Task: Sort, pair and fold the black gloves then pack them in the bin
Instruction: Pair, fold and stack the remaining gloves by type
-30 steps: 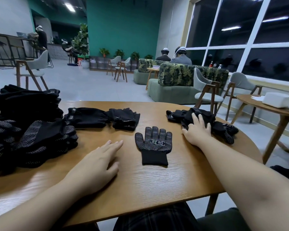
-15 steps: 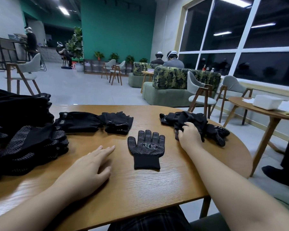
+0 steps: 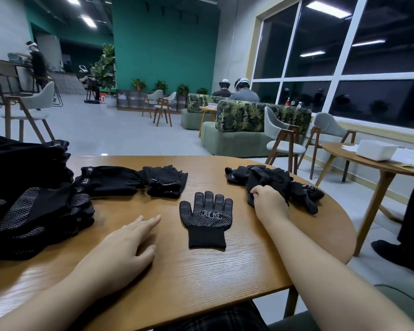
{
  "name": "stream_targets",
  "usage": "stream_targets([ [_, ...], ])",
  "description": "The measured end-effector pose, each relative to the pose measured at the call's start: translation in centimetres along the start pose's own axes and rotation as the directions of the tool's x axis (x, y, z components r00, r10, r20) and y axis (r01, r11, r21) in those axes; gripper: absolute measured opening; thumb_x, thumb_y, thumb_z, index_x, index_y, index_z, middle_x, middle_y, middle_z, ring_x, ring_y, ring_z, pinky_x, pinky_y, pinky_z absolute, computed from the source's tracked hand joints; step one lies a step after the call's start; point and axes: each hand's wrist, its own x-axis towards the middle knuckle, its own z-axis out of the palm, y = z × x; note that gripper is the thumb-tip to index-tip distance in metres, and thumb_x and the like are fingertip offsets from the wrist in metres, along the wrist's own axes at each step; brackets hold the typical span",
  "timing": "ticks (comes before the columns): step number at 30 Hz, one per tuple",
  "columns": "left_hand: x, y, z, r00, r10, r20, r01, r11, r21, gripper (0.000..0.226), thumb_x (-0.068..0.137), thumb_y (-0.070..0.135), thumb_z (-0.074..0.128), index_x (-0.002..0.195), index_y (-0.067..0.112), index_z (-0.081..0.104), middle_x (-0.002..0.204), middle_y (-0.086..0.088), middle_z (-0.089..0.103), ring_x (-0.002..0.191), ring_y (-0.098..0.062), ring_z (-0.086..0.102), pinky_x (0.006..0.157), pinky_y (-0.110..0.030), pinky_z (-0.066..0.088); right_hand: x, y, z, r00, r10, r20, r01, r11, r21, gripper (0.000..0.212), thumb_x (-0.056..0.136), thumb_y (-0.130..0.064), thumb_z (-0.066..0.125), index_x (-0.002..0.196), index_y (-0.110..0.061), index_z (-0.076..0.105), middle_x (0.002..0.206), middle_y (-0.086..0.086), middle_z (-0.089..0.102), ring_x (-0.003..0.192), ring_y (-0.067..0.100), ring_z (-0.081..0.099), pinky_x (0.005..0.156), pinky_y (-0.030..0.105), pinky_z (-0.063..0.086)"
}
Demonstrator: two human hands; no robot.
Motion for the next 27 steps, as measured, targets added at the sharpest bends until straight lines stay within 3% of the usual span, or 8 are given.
stream_targets([
  [4, 0.0, -0.2, 0.1, 1.000, -0.008, 0.001, 0.008, 1.000, -0.010, 0.060, 0.097, 0.038, 0.039, 0.146, 0.044, 0.005, 0.157, 0.011, 0.013, 0.143, 0.000, 0.008, 0.112, -0.016, 0.008, -0.4, -0.4, -0.3, 0.994, -0.006, -0.105, 0.016, 0.995, 0.099, 0.022, 0.098, -0.012, 0.039, 0.109, -0.015, 0.058, 0.112, 0.006, 0.047, 0.081, 0.027, 0.053, 0.067, 0.034, 0.043],
  [8, 0.1, -0.5, 0.3, 1.000, -0.014, 0.002, 0.014, 1.000, -0.016, 0.060, 0.096, 0.040, 0.040, 0.145, 0.046, 0.006, 0.157, 0.010, 0.014, 0.143, -0.001, 0.008, 0.113, -0.018, 0.008, -1.0, -1.4, -1.5, 0.953, -0.078, -0.292, 0.161, 0.949, 0.271, 0.018, 0.097, -0.007, 0.044, 0.105, -0.003, 0.060, 0.115, 0.012, 0.050, 0.086, 0.030, 0.058, 0.074, 0.043, 0.050],
  [12, 0.1, -0.3, 0.2, 1.000, -0.006, -0.001, 0.006, 1.000, -0.012, 0.059, 0.097, 0.039, 0.039, 0.146, 0.043, 0.007, 0.156, 0.013, 0.014, 0.142, 0.001, 0.008, 0.112, -0.016, 0.007, -2.3, -3.1, -3.0, 0.888, -0.199, -0.415, 0.347, 0.882, 0.319, 0.015, 0.095, -0.005, 0.049, 0.102, -0.003, 0.063, 0.105, 0.008, 0.058, 0.092, 0.017, 0.055, 0.083, 0.025, 0.046],
  [15, 0.1, -0.2, 0.2, 1.000, 0.001, -0.002, -0.001, 1.000, -0.012, 0.059, 0.097, 0.039, 0.038, 0.147, 0.043, 0.007, 0.156, 0.015, 0.014, 0.142, 0.002, 0.008, 0.111, -0.015, 0.005, -3.5, -4.4, -3.3, 0.876, -0.232, -0.424, 0.404, 0.832, 0.380, 0.014, 0.093, -0.002, 0.052, 0.101, -0.004, 0.064, 0.101, 0.000, 0.058, 0.094, 0.007, 0.051, 0.086, 0.007, 0.036],
  [18, -0.1, -0.3, 0.2, 1.000, 0.007, -0.001, -0.007, 1.000, -0.002, 0.059, 0.097, 0.039, 0.038, 0.147, 0.043, 0.007, 0.156, 0.016, 0.014, 0.142, 0.002, 0.007, 0.111, -0.015, 0.004, -4.1, -5.4, -3.4, 0.891, -0.225, -0.395, 0.400, 0.800, 0.447, 0.015, 0.093, -0.001, 0.052, 0.100, -0.005, 0.064, 0.104, -0.003, 0.057, 0.098, 0.005, 0.050, 0.088, -0.003, 0.029],
  [23, 0.3, -1.1, 0.7, 0.999, 0.031, -0.019, -0.031, 0.999, -0.012, 0.061, 0.095, 0.038, 0.042, 0.147, 0.043, 0.009, 0.153, 0.022, 0.014, 0.131, 0.015, -0.001, 0.112, -0.015, 0.007, -4.6, -6.4, -3.6, 0.919, -0.177, -0.352, 0.366, 0.717, 0.593, 0.015, 0.095, -0.001, 0.047, 0.101, -0.007, 0.059, 0.110, 0.000, 0.058, 0.103, 0.003, 0.051, 0.092, 0.001, 0.031],
  [27, 0.8, -1.3, 1.4, 0.992, 0.054, -0.117, -0.058, 0.998, -0.034, 0.062, 0.092, 0.035, 0.050, 0.144, 0.043, 0.018, 0.149, 0.028, 0.012, 0.140, 0.006, 0.010, 0.112, -0.017, 0.014, -5.6, -7.0, -3.8, 0.937, -0.161, -0.310, 0.339, 0.633, 0.696, 0.016, 0.097, -0.004, 0.043, 0.101, -0.016, 0.054, 0.112, -0.005, 0.058, 0.108, -0.010, 0.048, 0.093, 0.004, 0.032],
])
